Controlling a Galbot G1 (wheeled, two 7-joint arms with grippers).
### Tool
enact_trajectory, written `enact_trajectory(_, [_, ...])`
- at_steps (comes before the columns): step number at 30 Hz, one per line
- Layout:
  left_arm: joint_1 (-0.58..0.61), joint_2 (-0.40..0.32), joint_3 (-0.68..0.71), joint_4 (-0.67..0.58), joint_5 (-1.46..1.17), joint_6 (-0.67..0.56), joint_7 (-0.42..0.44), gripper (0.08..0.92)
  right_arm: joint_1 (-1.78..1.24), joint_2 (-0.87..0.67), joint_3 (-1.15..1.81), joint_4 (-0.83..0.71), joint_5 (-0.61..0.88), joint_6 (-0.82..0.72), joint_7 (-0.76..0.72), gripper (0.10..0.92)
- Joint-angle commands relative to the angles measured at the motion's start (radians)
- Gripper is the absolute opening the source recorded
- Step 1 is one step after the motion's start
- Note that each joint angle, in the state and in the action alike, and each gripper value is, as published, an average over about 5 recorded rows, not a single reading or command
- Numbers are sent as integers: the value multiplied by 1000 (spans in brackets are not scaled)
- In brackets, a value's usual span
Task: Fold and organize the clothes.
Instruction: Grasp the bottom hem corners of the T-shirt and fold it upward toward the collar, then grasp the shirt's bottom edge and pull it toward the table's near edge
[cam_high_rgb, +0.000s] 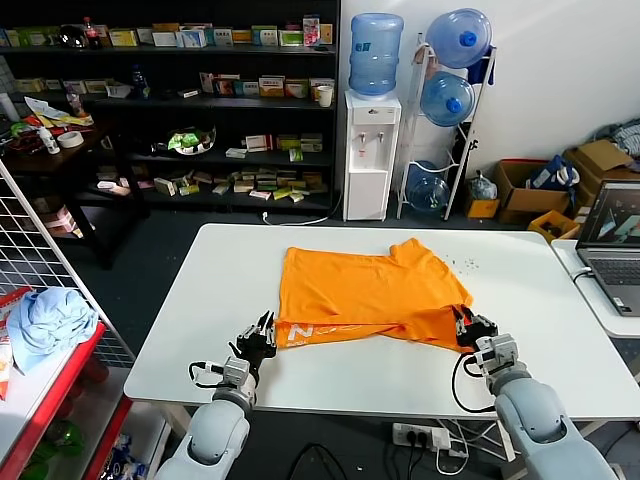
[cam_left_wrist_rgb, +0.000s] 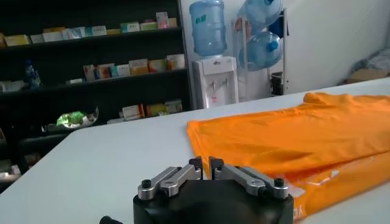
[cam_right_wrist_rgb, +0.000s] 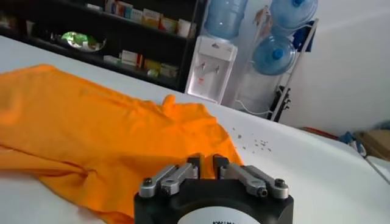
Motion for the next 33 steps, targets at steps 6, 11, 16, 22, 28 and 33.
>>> enact_trajectory(6, [90, 18, 4, -92, -115, 13, 1, 458, -139, -27, 66, 85, 54, -98, -6, 604])
enact_trajectory(11, [89, 5, 5, -75, -166, 56, -20, 605, -154, -24, 78, 64, 38, -87, -5, 751])
enact_trajectory(16, [71, 0, 8, -54, -222, 82, -34, 750, -130, -8, 74, 18, 11, -62, -4, 819])
enact_trajectory(22, [59, -6, 15, -35, -242, 94, -41, 821, -95, 14, 64, -40, -5, -38, -1, 823])
enact_trajectory(28, [49, -19, 25, -10, -232, 93, -39, 823, -71, 25, 56, -98, -9, -26, -5, 822])
enact_trajectory(33, [57, -17, 24, -17, -231, 93, -43, 785, -67, 29, 49, -101, -15, -24, -10, 757])
